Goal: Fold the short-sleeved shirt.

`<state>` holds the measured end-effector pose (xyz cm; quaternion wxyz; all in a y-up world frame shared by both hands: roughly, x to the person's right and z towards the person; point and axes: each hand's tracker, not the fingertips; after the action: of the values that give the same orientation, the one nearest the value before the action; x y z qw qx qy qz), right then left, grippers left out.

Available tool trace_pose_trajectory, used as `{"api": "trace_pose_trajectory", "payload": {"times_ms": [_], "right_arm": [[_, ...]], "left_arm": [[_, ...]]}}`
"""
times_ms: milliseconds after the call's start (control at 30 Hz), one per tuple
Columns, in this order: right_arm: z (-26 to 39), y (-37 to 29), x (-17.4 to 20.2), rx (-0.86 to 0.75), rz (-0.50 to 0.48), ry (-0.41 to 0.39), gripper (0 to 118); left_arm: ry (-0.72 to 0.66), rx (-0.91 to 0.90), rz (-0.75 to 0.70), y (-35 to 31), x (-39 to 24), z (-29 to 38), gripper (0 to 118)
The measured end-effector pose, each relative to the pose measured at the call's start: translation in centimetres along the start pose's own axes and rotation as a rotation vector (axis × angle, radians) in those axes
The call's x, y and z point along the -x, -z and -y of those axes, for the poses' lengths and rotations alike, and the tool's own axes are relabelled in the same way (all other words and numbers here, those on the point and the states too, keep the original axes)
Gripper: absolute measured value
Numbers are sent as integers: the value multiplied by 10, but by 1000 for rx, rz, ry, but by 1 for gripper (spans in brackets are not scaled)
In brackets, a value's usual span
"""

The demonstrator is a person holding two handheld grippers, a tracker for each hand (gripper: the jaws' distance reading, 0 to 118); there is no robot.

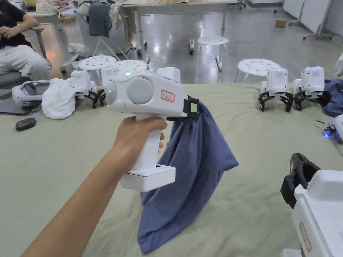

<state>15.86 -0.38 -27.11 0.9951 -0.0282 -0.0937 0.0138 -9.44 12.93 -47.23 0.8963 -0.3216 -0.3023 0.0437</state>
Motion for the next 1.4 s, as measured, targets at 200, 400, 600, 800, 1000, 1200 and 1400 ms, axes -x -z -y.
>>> {"api": "trace_pose_trajectory", "payload": {"times_ms": [200, 400, 600, 800, 1000, 1200, 1400], "right_arm": [[5, -8, -24, 12, 50, -7, 4], [16, -11, -38, 43, 83, -16, 4], [25, -15, -43, 69, 94, -17, 4], [31, -16, -45, 89, 92, -27, 4], [30, -17, -43, 88, 96, -20, 4], [19, -18, -39, 64, 82, -17, 4], [7, -23, -32, 27, 66, -10, 4]], "left_arm": [[21, 182, -17, 82, -18, 47, 7], [54, 325, -18, 140, -21, 101, 7], [78, 482, -99, 174, -17, 153, 7], [31, 532, -112, 190, -4, 191, 7], [33, 451, -98, 163, -16, 172, 28], [40, 296, -147, 128, -22, 152, 118], [74, 113, -148, 84, -10, 130, 118]]}}
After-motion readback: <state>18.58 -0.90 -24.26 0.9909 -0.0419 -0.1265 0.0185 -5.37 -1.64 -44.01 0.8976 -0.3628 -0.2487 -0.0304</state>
